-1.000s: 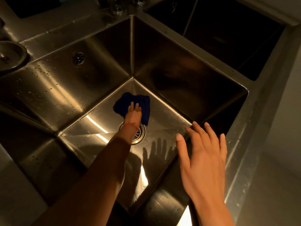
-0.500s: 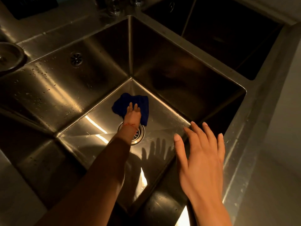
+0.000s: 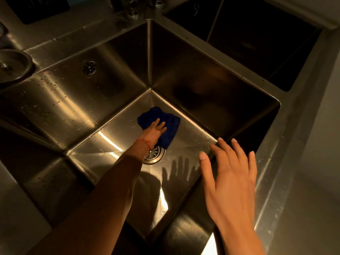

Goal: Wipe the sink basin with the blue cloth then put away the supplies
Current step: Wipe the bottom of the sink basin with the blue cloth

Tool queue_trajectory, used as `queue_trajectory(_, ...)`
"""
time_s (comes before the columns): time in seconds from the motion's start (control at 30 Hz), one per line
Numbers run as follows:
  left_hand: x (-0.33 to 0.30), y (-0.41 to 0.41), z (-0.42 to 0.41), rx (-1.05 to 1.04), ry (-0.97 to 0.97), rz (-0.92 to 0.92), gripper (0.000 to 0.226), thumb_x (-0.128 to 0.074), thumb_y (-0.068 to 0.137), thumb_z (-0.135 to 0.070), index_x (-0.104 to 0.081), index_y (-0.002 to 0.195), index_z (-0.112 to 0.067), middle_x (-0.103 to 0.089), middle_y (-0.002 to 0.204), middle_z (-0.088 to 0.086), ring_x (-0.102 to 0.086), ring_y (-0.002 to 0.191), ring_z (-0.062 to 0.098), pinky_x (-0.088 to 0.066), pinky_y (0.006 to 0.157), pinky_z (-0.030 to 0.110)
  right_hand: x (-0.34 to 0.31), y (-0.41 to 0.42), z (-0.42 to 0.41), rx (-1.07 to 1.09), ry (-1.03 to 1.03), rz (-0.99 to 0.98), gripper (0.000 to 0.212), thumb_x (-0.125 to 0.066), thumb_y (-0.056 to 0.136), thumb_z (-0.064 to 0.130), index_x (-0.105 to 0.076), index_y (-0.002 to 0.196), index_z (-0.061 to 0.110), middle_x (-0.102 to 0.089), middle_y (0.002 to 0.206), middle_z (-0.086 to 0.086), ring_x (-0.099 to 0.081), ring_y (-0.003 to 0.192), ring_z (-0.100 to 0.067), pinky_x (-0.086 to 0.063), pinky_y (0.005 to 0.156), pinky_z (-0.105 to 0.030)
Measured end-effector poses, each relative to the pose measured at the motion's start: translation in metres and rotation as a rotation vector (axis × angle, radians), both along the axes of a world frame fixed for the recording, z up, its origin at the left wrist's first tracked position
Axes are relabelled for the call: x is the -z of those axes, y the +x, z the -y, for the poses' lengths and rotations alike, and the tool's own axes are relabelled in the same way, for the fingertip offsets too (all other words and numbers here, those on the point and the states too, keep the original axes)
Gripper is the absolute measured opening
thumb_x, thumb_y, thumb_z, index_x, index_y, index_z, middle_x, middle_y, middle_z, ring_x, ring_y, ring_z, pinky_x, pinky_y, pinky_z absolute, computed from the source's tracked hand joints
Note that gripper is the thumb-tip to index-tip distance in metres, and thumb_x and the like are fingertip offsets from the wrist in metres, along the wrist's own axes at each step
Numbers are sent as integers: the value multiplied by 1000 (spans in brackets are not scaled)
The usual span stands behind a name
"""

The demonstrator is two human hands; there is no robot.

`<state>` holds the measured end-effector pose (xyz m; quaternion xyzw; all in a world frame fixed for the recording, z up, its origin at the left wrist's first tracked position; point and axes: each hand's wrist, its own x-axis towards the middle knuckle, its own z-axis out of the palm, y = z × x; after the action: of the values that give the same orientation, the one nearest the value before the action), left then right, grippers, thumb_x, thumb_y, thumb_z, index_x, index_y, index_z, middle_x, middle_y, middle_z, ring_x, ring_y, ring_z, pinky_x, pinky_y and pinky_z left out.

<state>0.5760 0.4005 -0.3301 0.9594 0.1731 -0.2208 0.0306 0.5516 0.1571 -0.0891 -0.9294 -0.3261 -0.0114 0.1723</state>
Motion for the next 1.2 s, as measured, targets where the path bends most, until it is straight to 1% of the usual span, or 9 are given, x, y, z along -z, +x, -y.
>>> queue_trajectory(0.2,-6,-6,-13,225,34,-37,68,-36,97,5,-7,153,-21,5,161,3,7,148,28,-6,120,35,0,0,1,-4,14,8,56,-24,91,50,-59,117,15,-54,131,-4,-31,134,-19,-3,112,-37)
queue_trajectory(0.3,-9,-7,-16,275,60,-64,69,-40,98,1,-6,153,-22,6,161,2,8,148,27,-4,121,35,1,0,1,-6,17,12,55,-25,91,49,-60,117,15,-55,130,-5,-32,133,-21,-4,112,-37)
queue_trajectory(0.43,-9,-12,-7,145,-30,23,67,-46,96,-18,-11,153,-16,2,161,6,7,148,27,0,122,36,0,0,1,-5,17,6,55,-25,92,48,-59,117,14,-55,129,-6,-32,133,-21,-4,112,-38)
queue_trajectory(0.53,-11,-10,4,-121,-140,164,63,-40,96,-20,-13,152,-8,-3,160,12,2,148,25,1,121,33,-1,0,2,-8,13,5,55,-25,92,48,-60,116,13,-55,129,-6,-33,132,-22,-6,112,-40)
queue_trajectory(0.6,-12,-3,9,-284,-113,243,62,-35,100,-31,-12,152,-5,-3,159,16,-1,148,27,-4,121,35,-2,0,2,-11,13,13,55,-25,92,47,-60,115,12,-56,128,-7,-35,131,-23,-7,112,-40)
queue_trajectory(0.7,-8,9,20,-383,-102,191,79,-32,97,-55,-6,152,-6,3,158,22,-1,147,35,-8,120,42,-2,0,1,-6,19,36,55,-27,92,46,-62,112,10,-59,124,-9,-39,129,-26,-10,110,-41)
queue_trajectory(0.77,1,13,29,-347,-16,109,84,-34,93,-60,-3,153,-9,7,156,26,2,146,39,-6,119,46,0,1,0,8,21,46,54,-28,92,46,-63,110,10,-60,122,-9,-41,128,-26,-11,109,-41)
queue_trajectory(0.87,10,16,35,-332,69,81,77,-34,97,-54,-2,153,-11,8,155,29,3,145,41,-4,118,47,2,1,-1,17,8,49,53,-29,91,46,-63,110,11,-60,122,-8,-42,127,-26,-11,109,-41)
queue_trajectory(1.2,25,14,40,-266,104,111,55,-28,104,-22,-5,152,-8,5,155,30,0,144,44,-5,118,50,1,2,-1,21,15,39,53,-30,90,46,-65,109,10,-61,121,-9,-43,126,-27,-11,108,-41)
